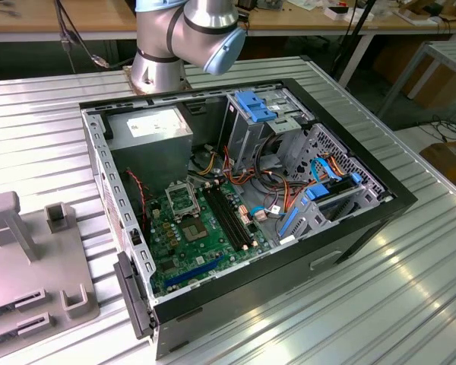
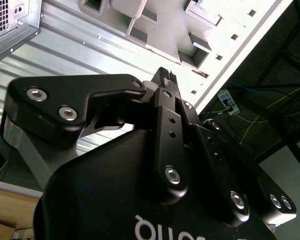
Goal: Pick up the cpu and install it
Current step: 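Reach for the cpu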
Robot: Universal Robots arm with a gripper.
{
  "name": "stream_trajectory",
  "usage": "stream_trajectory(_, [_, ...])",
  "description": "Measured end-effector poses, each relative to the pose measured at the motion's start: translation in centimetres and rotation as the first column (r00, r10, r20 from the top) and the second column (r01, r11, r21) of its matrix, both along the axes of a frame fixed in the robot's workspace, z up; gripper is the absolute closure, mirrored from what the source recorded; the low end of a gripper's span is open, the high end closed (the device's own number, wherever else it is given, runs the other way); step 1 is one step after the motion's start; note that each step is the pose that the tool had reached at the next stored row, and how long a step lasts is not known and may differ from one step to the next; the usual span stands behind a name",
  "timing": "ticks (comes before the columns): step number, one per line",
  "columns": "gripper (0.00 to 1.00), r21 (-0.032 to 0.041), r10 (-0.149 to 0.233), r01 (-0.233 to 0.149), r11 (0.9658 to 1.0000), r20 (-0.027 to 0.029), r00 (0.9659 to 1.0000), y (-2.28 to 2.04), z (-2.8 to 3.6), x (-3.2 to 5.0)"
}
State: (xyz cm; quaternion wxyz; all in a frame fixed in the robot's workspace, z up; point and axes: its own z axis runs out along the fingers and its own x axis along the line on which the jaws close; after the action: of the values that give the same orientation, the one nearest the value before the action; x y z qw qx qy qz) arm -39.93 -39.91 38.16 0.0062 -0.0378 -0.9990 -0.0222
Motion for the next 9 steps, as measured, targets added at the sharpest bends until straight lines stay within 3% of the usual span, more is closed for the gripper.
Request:
stream_trajectory(5, [0.89,0.0,0.0,0.0,1.0,0.0001,1.0,-0.04,-0.01,-0.48])
stream_trajectory(9, [0.89,0.0,0.0,0.0,1.0,0.0002,1.0,-0.62,-0.08,-1.26])
